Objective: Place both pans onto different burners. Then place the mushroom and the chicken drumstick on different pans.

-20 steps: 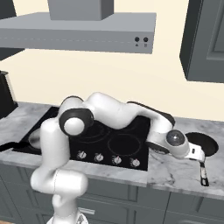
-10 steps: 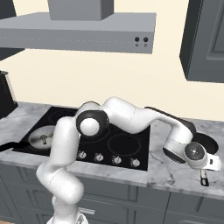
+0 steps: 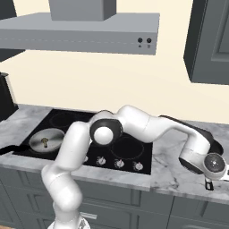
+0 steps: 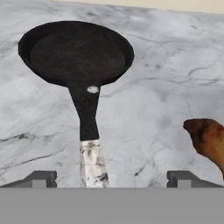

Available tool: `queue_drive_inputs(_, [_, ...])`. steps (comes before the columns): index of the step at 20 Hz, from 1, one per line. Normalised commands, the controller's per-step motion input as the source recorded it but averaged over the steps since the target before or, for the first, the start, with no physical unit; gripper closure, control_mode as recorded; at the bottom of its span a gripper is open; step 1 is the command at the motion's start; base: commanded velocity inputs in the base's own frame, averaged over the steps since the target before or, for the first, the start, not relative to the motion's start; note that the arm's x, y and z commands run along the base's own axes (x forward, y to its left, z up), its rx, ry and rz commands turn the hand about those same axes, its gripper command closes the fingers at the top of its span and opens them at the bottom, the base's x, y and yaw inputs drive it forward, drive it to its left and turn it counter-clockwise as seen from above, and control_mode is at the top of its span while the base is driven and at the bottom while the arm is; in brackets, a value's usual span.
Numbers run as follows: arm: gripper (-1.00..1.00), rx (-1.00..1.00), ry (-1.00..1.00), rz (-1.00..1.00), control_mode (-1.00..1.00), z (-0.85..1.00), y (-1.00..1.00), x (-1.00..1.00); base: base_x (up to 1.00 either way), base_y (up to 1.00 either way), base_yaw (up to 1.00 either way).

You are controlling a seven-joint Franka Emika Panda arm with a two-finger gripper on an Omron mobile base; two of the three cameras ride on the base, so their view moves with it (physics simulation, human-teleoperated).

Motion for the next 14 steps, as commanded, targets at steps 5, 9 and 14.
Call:
queue_drive_inputs(5, [-1.0, 0.0, 0.13, 0.02, -1.0, -0.44, -0.04, 0.2, 0.0, 0.0, 0.0])
queue_drive_inputs(9, [-1.0, 0.0, 0.11, 0.03, -1.0, -0.18, -0.03, 0.3, 0.0, 0.0, 0.0])
queue_drive_inputs(14, [-1.0, 0.0, 0.07, 0.02, -1.0, -0.06, -0.22, 0.28, 0.0, 0.0, 0.0])
